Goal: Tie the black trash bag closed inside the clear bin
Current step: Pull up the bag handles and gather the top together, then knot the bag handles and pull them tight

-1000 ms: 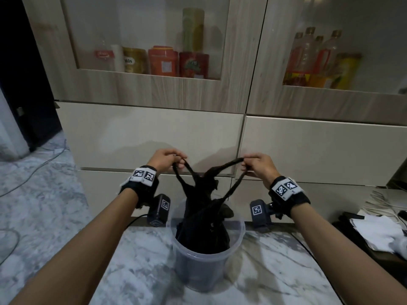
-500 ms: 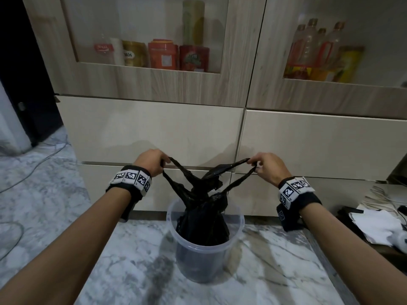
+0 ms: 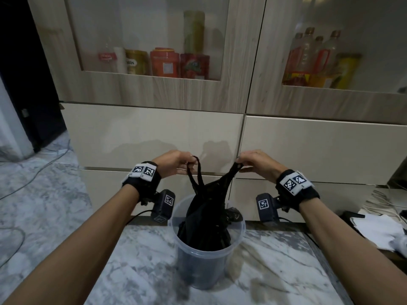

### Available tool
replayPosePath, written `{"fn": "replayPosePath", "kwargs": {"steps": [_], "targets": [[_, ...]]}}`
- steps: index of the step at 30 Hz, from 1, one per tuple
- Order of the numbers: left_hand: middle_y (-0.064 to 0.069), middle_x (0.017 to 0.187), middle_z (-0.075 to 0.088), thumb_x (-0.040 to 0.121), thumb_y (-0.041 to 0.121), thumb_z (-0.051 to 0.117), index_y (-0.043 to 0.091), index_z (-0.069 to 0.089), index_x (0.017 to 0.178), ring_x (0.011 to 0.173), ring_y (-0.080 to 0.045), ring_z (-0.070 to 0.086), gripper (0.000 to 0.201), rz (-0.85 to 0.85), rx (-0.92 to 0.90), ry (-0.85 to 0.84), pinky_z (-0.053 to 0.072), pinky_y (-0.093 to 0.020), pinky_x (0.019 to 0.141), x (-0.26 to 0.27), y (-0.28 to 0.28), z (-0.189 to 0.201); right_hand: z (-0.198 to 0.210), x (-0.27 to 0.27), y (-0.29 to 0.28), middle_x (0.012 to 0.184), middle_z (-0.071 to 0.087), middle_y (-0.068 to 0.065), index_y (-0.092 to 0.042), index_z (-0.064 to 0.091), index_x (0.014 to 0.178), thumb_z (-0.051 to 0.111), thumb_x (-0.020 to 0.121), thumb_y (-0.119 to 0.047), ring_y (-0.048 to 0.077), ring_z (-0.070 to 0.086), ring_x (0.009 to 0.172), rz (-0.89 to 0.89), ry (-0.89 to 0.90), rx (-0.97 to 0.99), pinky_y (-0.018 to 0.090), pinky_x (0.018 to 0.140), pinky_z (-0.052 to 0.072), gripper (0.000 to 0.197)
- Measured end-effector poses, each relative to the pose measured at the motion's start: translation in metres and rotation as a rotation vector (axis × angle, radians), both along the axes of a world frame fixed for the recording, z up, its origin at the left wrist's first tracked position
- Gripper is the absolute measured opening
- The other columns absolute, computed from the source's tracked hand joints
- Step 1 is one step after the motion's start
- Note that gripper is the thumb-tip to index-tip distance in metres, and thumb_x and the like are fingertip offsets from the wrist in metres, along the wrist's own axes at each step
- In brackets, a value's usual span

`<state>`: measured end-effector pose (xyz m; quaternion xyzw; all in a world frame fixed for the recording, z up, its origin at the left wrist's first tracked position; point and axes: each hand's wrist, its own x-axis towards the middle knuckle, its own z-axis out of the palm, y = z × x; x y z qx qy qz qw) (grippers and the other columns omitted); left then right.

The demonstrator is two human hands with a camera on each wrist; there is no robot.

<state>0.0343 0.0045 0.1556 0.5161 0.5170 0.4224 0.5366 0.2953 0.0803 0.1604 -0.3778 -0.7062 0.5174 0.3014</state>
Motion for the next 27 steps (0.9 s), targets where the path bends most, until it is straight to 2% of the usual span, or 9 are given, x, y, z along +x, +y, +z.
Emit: {"fn": "replayPosePath", "kwargs": {"steps": [4, 7, 11, 16, 18, 20, 23, 25, 27], "targets": [[0.001, 0.070, 0.048, 0.089, 0.012, 0.045, 0.002, 0.063, 0.103, 0.056, -0.008, 0.053, 0.025, 0.066, 0.030, -0.143, 0.057, -0.025, 0.067, 0.006, 0.006, -0.013, -0.008, -0.004, 0.003, 0.064, 0.045, 0.000, -0.009, 0.064, 0.085, 0.055, 0.089, -0.022, 0.015, 0.050, 0.059, -0.034, 0.181, -0.184, 0.026, 0.065, 0.046, 0.016], [0.001, 0.072, 0.049, 0.090, 0.009, 0.039, 0.002, 0.060, 0.110, 0.052, -0.006, 0.050, 0.029, 0.132, 0.020, -0.260, 0.053, -0.021, 0.059, -0.001, 0.009, -0.026, -0.017, 0.003, 0.007, 0.074, 0.057, -0.002, -0.005, 0.063, 0.113, 0.043, 0.091, -0.019, 0.011, 0.049, 0.060, -0.081, 0.263, -0.286, 0.023, 0.061, 0.044, 0.033], [0.002, 0.076, 0.049, 0.088, 0.005, 0.034, 0.006, 0.060, 0.110, 0.051, -0.006, 0.049, 0.034, 0.233, -0.014, -0.291, 0.050, -0.018, 0.055, -0.012, 0.011, -0.036, -0.030, 0.004, 0.011, 0.103, 0.068, -0.002, -0.011, 0.061, 0.123, 0.043, 0.092, -0.010, 0.009, 0.059, 0.061, -0.202, 0.137, -0.237, 0.023, 0.064, 0.049, 0.037], [0.001, 0.077, 0.049, 0.086, 0.002, 0.029, 0.002, 0.056, 0.121, 0.059, -0.011, 0.045, 0.043, 0.120, 0.015, -0.213, 0.043, -0.022, 0.061, 0.001, 0.012, -0.024, -0.029, -0.014, 0.009, 0.119, 0.069, 0.003, -0.009, 0.061, 0.126, 0.060, 0.089, -0.009, 0.013, 0.068, 0.058, -0.162, 0.078, -0.137, 0.026, 0.060, 0.056, 0.037], [0.002, 0.077, 0.050, 0.087, 0.003, 0.031, 0.004, 0.057, 0.121, 0.062, -0.011, 0.045, 0.043, 0.074, 0.025, -0.171, 0.043, -0.021, 0.062, 0.012, 0.014, -0.018, -0.027, -0.028, 0.004, 0.116, 0.069, 0.002, -0.009, 0.060, 0.127, 0.064, 0.086, -0.008, 0.015, 0.066, 0.055, -0.121, 0.056, -0.120, 0.028, 0.061, 0.057, 0.041], [0.003, 0.076, 0.051, 0.087, 0.002, 0.033, 0.004, 0.059, 0.120, 0.062, -0.011, 0.046, 0.042, 0.036, 0.041, -0.141, 0.044, -0.020, 0.063, 0.022, 0.016, -0.013, -0.027, -0.042, -0.003, 0.114, 0.070, 0.001, -0.011, 0.059, 0.126, 0.064, 0.084, -0.005, 0.013, 0.064, 0.053, -0.076, 0.005, -0.102, 0.024, 0.057, 0.056, 0.042], [0.000, 0.074, 0.055, 0.086, -0.004, 0.034, 0.005, 0.061, 0.115, 0.058, -0.011, 0.052, 0.041, 0.003, 0.069, -0.140, 0.051, -0.022, 0.064, 0.032, 0.019, -0.010, -0.028, -0.058, -0.014, 0.081, 0.074, -0.008, -0.015, 0.060, 0.122, 0.061, 0.083, 0.000, 0.005, 0.059, 0.046, 0.016, -0.081, -0.060, 0.016, 0.045, 0.047, 0.041], [-0.002, 0.078, 0.062, 0.087, -0.004, 0.038, 0.003, 0.061, 0.116, 0.056, -0.010, 0.058, 0.038, 0.010, 0.082, -0.168, 0.054, -0.022, 0.062, 0.034, 0.020, -0.013, -0.029, -0.062, -0.015, 0.052, 0.063, -0.011, -0.012, 0.060, 0.115, 0.061, 0.083, 0.002, 0.001, 0.050, 0.041, 0.018, -0.101, -0.019, 0.015, 0.042, 0.042, 0.035], [-0.002, 0.080, 0.067, 0.086, 0.000, 0.049, 0.002, 0.062, 0.116, 0.058, -0.011, 0.063, 0.032, 0.053, 0.084, -0.208, 0.056, -0.022, 0.062, 0.033, 0.022, -0.019, -0.031, -0.064, -0.012, 0.048, 0.047, -0.010, -0.010, 0.060, 0.109, 0.068, 0.080, -0.004, 0.006, 0.045, 0.047, -0.029, -0.144, 0.051, 0.021, 0.050, 0.040, 0.031]]}}
